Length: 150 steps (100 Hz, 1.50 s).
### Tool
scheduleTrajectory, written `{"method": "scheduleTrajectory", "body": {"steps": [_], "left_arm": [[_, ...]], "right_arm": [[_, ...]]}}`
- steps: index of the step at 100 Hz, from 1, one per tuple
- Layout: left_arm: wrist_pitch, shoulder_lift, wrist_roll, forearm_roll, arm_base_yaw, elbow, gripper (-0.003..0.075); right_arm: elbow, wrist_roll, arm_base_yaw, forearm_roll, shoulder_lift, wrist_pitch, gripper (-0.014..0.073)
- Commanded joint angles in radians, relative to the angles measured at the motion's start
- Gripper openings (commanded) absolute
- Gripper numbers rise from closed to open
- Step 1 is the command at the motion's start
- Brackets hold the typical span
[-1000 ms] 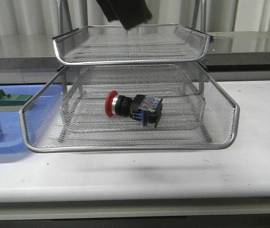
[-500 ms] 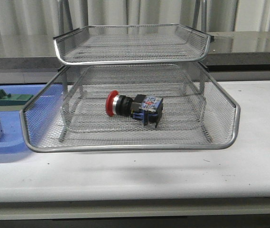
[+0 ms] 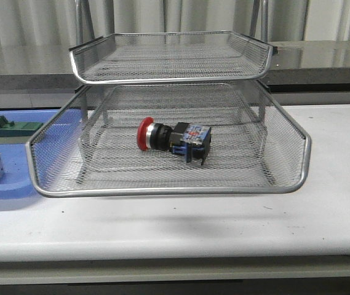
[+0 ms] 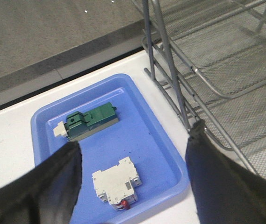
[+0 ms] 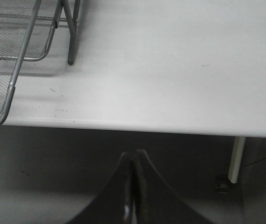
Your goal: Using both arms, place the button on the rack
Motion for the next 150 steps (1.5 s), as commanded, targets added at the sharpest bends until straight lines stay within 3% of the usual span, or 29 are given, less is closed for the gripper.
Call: {"method": "scheduleTrajectory", "body": {"steps": [1, 17, 42, 60, 88, 102, 126, 150], "left_arm": [[-0.183, -0.106, -0.011, -0.054, 0.008, 0.084, 0.0461], [-0.313, -0.282, -0.011, -0.126, 0.008, 0.273, 0.0461], [-0.375, -0.489, -0.011, -0.17, 0.008, 0.451, 0.0461], [-0.49, -0.538, -0.011, -0.172, 0.008, 0.521, 0.0461], [-0.495, -0.538, -0.011, -0.172, 0.008, 0.529, 0.0454], [-0.495, -0.538, -0.011, -0.172, 0.008, 0.529, 0.034], [-0.495, -0.538, -0.011, -0.172, 0.008, 0.529, -0.0021], [-0.495, -0.538, -0.011, -0.172, 0.008, 0.529, -0.002]], "right_arm": [[-0.033, 0.0, 0.001, -0.01, 0.004, -0.056, -0.0068], [-0.033, 0.0, 0.001, -0.01, 0.004, -0.056, -0.0068], [-0.033, 0.0, 0.001, -0.01, 0.004, -0.056, -0.0068], [-0.033, 0.0, 0.001, -0.01, 0.004, -0.056, -0.0068], [-0.033, 0.0, 0.001, -0.01, 0.004, -0.056, -0.0068], [-0.033, 0.0, 0.001, -0.01, 0.004, -0.056, -0.0068], [-0.033, 0.0, 0.001, -0.01, 0.004, -0.056, -0.0068], [-0.033, 0.0, 0.001, -0.01, 0.004, -0.056, -0.0068]]}}
